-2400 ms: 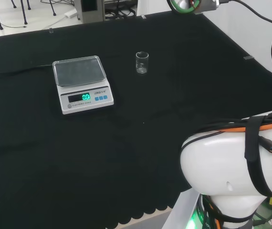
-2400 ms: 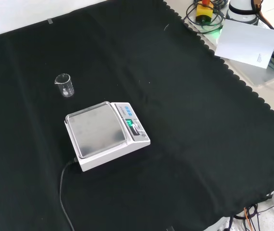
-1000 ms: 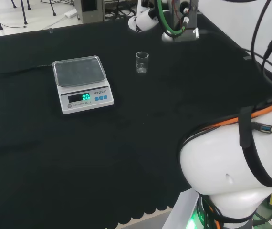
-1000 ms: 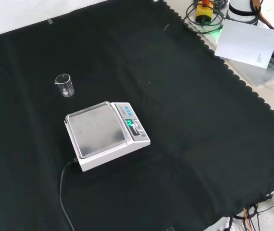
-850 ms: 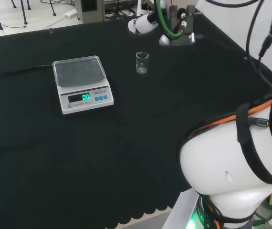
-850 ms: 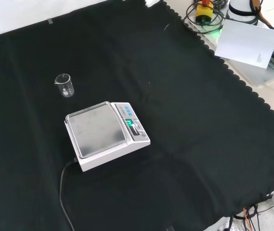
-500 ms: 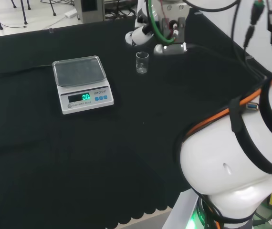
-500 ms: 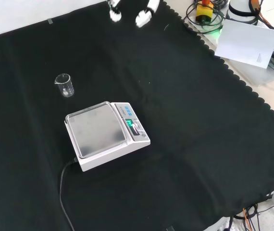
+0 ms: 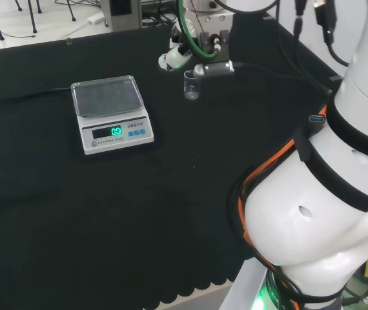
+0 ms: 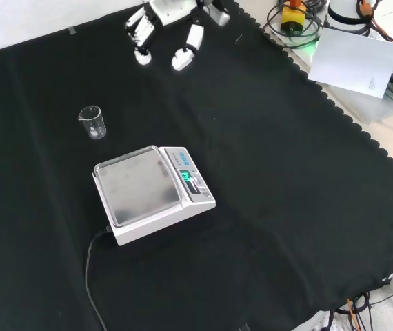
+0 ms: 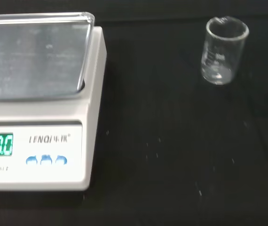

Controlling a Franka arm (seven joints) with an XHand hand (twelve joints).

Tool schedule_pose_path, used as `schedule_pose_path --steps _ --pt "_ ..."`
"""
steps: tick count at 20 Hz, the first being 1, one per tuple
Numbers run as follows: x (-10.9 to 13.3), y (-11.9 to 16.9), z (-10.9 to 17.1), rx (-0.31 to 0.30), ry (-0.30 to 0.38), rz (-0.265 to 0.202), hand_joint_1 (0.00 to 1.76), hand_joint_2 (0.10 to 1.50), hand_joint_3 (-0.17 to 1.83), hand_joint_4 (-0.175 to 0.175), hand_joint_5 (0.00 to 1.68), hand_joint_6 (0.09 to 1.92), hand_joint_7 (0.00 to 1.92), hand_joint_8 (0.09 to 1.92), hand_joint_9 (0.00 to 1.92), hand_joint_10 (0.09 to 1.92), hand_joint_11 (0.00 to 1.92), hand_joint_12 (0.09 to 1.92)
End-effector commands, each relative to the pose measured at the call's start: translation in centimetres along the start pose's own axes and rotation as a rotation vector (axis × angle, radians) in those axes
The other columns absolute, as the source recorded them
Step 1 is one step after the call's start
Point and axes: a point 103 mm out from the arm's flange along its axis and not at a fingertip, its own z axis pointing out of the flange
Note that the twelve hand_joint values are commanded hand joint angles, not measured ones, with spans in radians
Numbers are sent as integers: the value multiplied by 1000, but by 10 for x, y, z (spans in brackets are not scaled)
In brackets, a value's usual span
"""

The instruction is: Pick up the beaker.

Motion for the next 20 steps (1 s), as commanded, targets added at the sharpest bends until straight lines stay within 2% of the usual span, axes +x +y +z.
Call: schedule_pose_path --steps 1,2,3,5,7,20 --pt "-3 68 18 77 24 -73 667 799 533 -67 511 758 570 791 627 841 232 1428" --pt "-6 73 20 119 30 -80 662 792 532 -59 448 738 523 796 584 848 204 1436" --pt "-11 80 25 165 19 -87 643 772 520 -42 350 663 399 784 450 853 126 1448" --pt "-14 86 29 192 7 -87 617 750 494 -21 257 515 229 774 262 881 34 1444" --pt "-16 91 32 195 8 -84 607 744 478 -14 239 439 167 768 193 893 7 1429" --pt "-45 122 55 226 48 -58 619 761 463 -24 312 394 215 767 238 891 0 1453"
